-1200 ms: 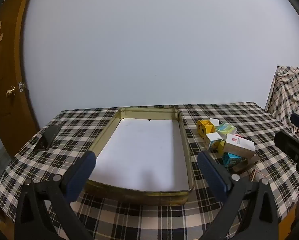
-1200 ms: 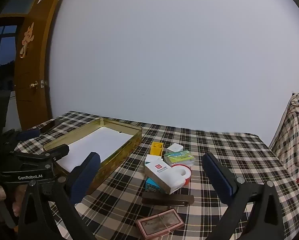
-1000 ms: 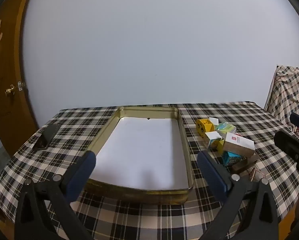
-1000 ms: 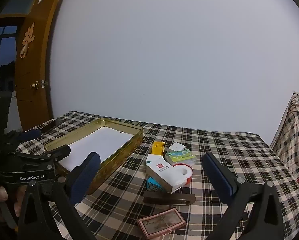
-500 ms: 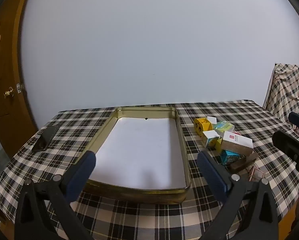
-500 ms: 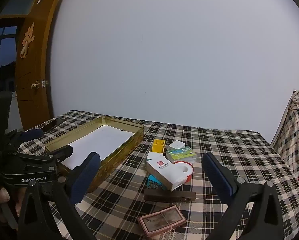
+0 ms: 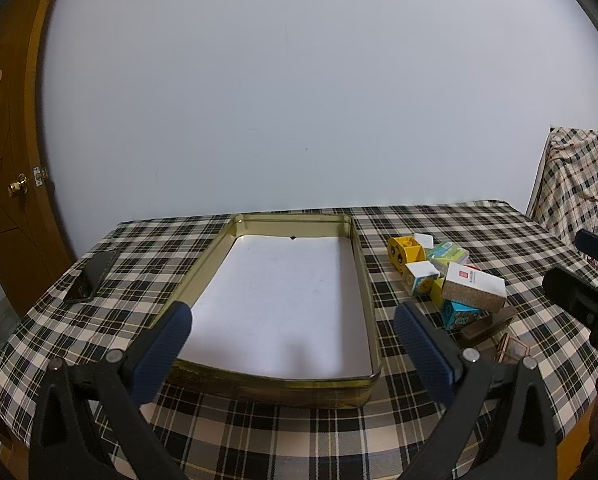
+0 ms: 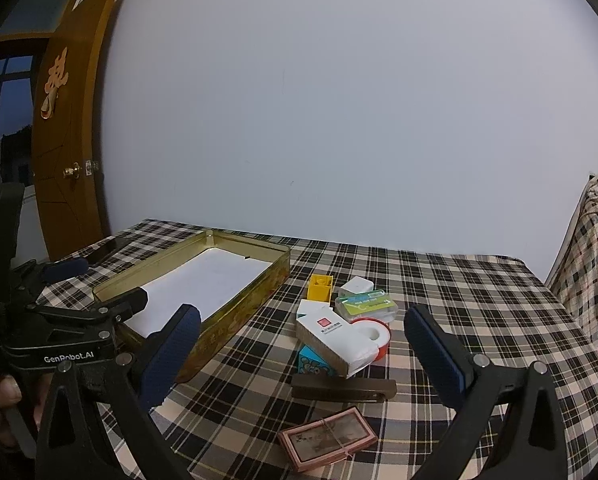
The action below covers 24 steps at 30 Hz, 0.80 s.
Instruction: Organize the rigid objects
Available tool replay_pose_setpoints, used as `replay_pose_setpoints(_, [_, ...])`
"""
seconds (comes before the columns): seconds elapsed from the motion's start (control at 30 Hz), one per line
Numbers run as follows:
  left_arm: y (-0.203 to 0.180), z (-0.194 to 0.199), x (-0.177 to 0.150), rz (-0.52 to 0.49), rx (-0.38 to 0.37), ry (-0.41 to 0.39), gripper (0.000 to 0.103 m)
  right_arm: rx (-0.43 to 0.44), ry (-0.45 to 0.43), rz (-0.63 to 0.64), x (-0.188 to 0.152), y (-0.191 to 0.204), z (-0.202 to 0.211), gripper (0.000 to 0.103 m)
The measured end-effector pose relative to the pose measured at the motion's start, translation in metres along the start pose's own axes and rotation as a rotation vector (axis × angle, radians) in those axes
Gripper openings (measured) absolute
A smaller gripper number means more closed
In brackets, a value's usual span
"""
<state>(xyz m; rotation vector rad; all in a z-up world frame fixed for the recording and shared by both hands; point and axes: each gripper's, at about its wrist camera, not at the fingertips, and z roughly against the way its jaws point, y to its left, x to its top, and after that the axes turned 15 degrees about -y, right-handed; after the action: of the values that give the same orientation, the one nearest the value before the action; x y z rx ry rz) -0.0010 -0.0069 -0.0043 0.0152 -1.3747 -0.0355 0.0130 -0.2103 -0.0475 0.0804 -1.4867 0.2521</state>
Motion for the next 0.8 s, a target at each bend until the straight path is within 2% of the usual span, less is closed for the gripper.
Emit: replay_pose_setpoints(0.8, [-0.0056,-0.0026,-0.0047,-0.006,-0.006,0.01,0.103,0.001,0.016,-0.026,-0.0067,-0.0064,-0.0012,0.103])
